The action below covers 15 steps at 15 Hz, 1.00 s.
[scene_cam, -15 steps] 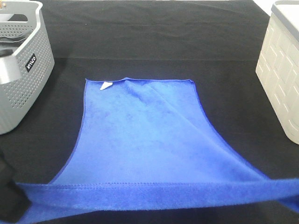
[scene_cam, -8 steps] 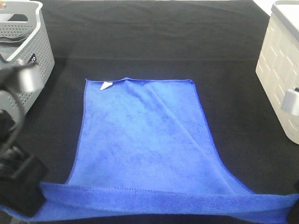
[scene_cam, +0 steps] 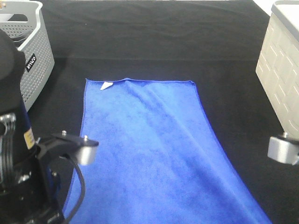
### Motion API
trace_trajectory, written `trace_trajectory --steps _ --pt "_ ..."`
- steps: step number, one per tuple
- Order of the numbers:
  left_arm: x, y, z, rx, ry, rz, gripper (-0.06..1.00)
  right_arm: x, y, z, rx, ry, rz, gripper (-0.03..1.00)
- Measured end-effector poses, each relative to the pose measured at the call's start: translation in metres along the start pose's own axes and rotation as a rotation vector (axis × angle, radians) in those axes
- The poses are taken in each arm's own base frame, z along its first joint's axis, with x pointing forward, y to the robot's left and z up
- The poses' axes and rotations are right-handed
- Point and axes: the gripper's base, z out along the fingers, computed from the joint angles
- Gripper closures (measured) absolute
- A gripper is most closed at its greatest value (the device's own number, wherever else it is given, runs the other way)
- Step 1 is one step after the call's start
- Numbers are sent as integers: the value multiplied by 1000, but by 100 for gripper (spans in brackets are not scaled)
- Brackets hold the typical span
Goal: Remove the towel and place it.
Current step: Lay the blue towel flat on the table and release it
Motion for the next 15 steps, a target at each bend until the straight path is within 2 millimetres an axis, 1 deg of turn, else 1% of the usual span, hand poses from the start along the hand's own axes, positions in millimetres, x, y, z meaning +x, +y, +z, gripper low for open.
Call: trace_trajectory --steps 1,2,3,5,6,7,9,12,13,15 --pt "4 -10 5 -11 21 36 94 4 -1 5 -14 22 12 94" --pt "5 -13 6 -12 25 44 94 5 -1 6 -20 27 16 94" --pt "10 -24 8 -5 28 58 94 5 1 6 -40 20 22 94" --pt "24 -37 9 0 27 66 94 6 3 4 -49 1 16 94" --pt "33 -39 12 1 37 49 94 7 4 3 -51 -10 12 94" --pt "33 -39 12 1 37 49 94 7 4 3 -51 -10 12 94" --pt "50 -32 20 -20 64 2 94 11 3 5 -57 -8 9 94" --pt "48 -30 21 -32 52 -1 94 11 3 5 -58 -5 6 94" --pt "46 -30 23 -33 42 -4 94 11 3 5 -57 -5 5 94" --pt "35 -27 33 -44 49 -30 94 11 3 6 -55 -2 5 94"
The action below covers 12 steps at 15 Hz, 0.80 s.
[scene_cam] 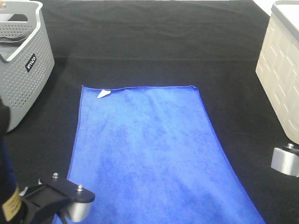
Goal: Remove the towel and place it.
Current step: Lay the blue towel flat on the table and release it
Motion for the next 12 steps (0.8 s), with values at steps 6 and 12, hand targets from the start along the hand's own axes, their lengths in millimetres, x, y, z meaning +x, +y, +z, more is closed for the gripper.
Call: trace_trajectory --steps 6,12 --pt "-14 8 3 0 6 -46 94 -10 -5 7 6 82 39 94" --pt "-54 2 17 -22 53 32 94 -39 -19 32 6 244 69 94"
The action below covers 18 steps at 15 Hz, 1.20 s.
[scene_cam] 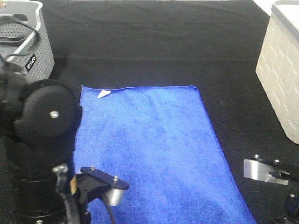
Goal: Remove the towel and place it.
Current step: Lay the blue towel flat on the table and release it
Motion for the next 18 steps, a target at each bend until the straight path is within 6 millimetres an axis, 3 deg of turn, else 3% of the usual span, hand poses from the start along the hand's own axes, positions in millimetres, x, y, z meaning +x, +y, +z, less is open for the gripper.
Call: trace_trajectory --steps 5,9,12,15,18 --pt "-27 -1 12 -9 37 33 94 -19 -12 18 13 54 50 94" --pt "-32 -4 9 -5 30 42 94 -21 -12 18 10 34 47 93" --pt "-33 -7 9 24 27 28 93 -22 -10 18 -8 28 58 80" --pt "-33 -9 9 51 25 14 78 -22 -9 18 -21 23 67 55" --pt "-33 -11 9 73 20 -8 43 -22 -8 18 -29 20 71 39"
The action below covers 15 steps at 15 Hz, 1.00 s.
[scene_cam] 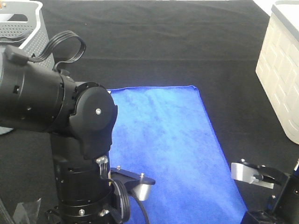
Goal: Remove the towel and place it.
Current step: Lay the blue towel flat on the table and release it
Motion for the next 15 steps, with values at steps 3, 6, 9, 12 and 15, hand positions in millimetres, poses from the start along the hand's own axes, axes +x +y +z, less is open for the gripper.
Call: trace_trajectory --steps 3,6,9,12,15 --pt "0 0 0 2 0 -8 24 0 0 0 -1 0 0 38" --pt "-1 0 -1 -5 -3 -2 22 -9 6 -18 38 -69 -69 38" --pt "-8 -2 -16 -84 -20 72 22 -25 25 -69 123 -285 -142 38" --pt "-23 -4 -47 -213 -105 161 22 -36 41 -121 231 -454 -176 38" --pt "-48 34 -101 -176 -293 29 22 -48 48 -154 280 -511 -175 38"
